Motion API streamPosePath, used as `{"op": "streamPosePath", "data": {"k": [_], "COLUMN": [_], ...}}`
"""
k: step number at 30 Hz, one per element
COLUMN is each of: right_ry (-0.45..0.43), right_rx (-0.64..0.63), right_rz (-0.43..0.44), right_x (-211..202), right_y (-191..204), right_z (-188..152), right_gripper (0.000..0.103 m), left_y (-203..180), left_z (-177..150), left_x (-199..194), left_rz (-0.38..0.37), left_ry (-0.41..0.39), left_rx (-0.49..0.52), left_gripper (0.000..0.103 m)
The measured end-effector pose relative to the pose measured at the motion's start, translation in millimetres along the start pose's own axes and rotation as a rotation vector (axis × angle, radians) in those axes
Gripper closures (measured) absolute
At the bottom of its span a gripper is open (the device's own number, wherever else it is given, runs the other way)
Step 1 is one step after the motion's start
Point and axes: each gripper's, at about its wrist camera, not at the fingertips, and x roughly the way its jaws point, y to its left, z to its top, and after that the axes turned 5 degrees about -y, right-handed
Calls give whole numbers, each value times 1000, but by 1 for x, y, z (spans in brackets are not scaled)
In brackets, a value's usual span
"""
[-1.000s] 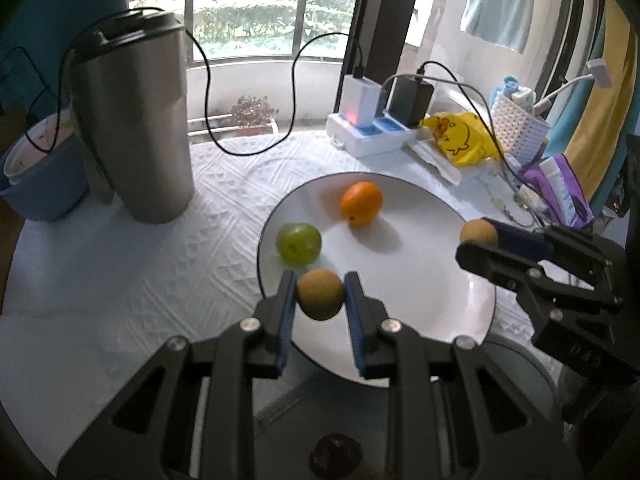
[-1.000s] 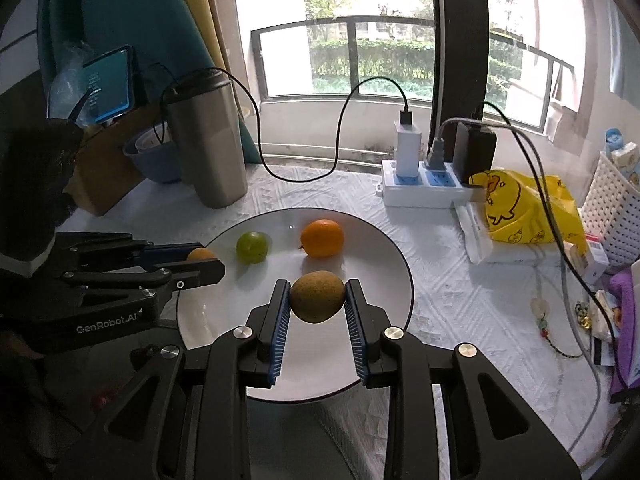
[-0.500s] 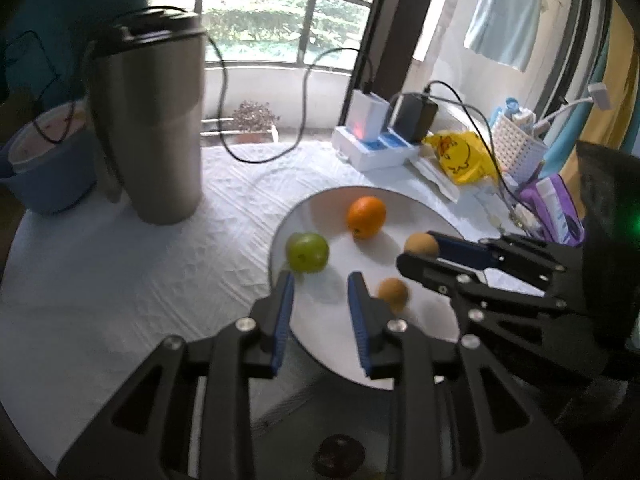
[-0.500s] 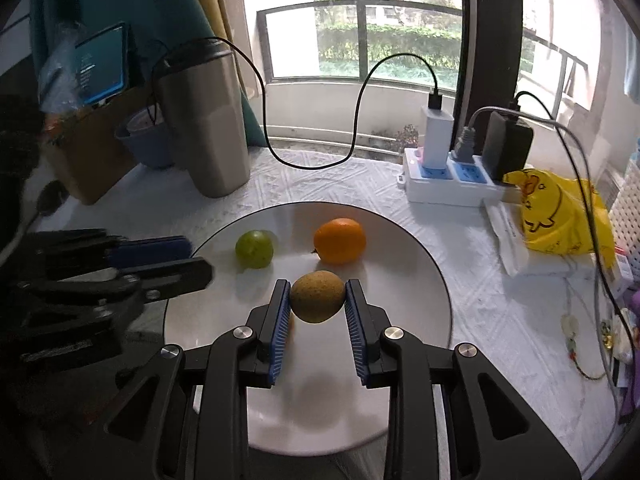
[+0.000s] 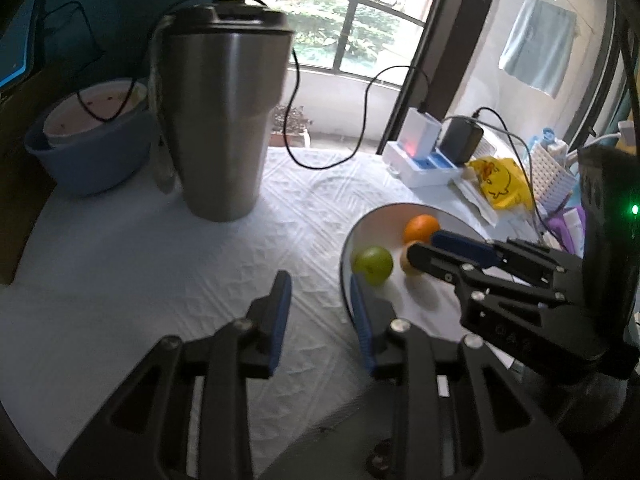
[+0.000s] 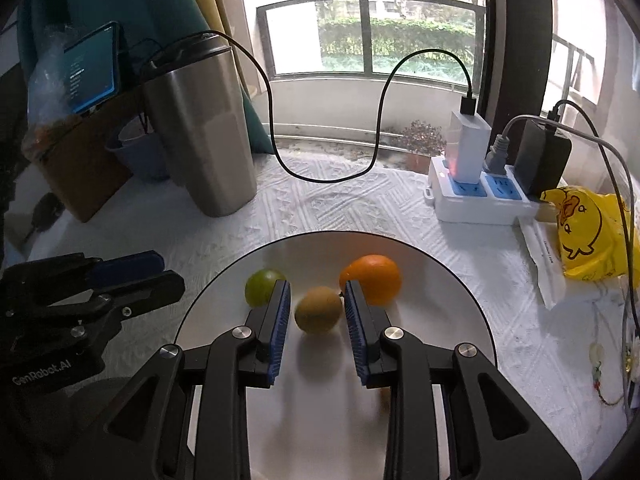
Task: Organize fruits
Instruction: 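Carry the yellow fruit onto the plate and open the right gripper while the left releases its fruit, then move the right gripper back over the tray while the left gripper also returns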
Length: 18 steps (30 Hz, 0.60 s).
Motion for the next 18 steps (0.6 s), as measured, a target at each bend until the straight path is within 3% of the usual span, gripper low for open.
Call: {"op": "streamPosePath", "data": {"k": [5,18], "right_ry": [-16,-46], "right_rx": [-1,25], "right_rz": [-6,-17], "right_x": [-13,-76], "right_y": [1,4], "right_z": [0,-24], "right_gripper": [73,73], "left_y": [2,-13], "left_z": [1,-8], "left_x": [-8,-57], "left_rz": [-2,13], "left_ry": [-15,-79], "left_rx": [-13,25], "left_gripper": [60,60]}}
